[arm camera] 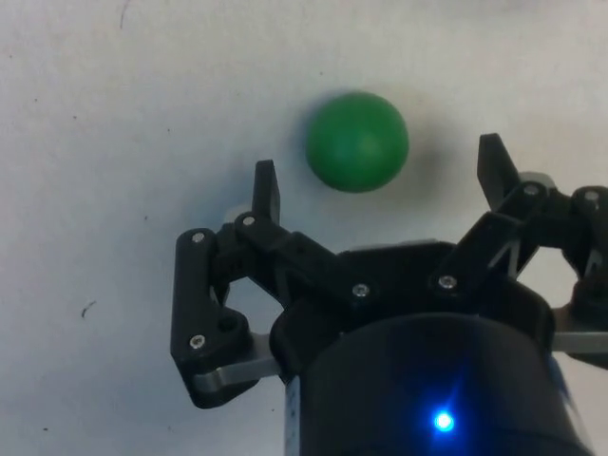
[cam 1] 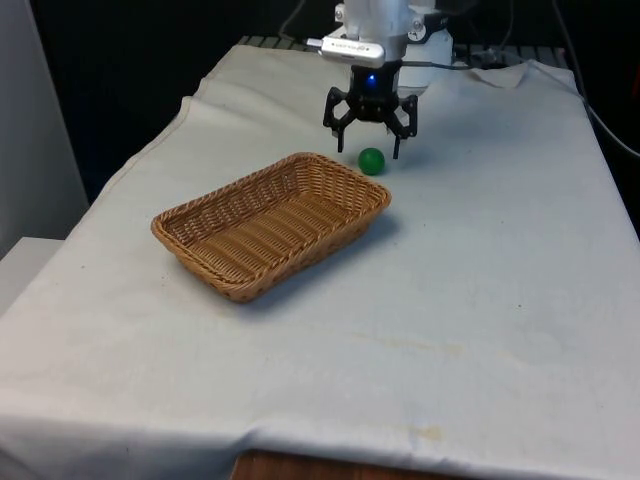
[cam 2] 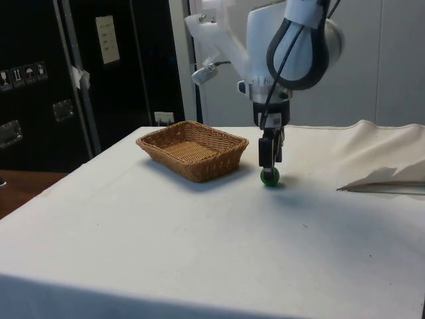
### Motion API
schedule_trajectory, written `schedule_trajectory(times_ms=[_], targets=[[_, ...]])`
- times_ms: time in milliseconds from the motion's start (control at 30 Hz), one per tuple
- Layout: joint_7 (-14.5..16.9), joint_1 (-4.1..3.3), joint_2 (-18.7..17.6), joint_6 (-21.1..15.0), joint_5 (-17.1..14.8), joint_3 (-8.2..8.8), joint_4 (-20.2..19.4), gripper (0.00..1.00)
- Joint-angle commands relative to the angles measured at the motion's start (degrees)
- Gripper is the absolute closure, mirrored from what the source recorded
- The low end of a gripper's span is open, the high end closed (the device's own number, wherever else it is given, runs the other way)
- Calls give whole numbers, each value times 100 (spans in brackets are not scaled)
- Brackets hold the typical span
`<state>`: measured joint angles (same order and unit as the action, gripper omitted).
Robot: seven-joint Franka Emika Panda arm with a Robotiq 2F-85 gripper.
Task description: Pick up the ball and place it into the basket.
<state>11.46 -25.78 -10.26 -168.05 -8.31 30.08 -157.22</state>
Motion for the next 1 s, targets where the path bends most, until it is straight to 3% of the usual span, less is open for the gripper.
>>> schedule_trajectory(times_ms=[0,33,233,300,333,367,700,733,933,967], targets=[[-23,0,-17,-17,0,-11,0,0],[-17,29,11,-120,-103,-92,-34,0],[-166,52,-92,-206,-120,-172,0,0],[-201,46,-120,-218,-92,-160,11,0],[-241,0,-189,-178,0,-74,34,0],[-212,46,-126,-218,-80,-155,11,0],[-269,11,-183,-223,-23,-92,23,3],[-275,6,-189,-223,-17,-86,23,18],[-269,0,-201,-183,0,-74,40,76],[-281,0,-195,-223,-11,-74,17,91]])
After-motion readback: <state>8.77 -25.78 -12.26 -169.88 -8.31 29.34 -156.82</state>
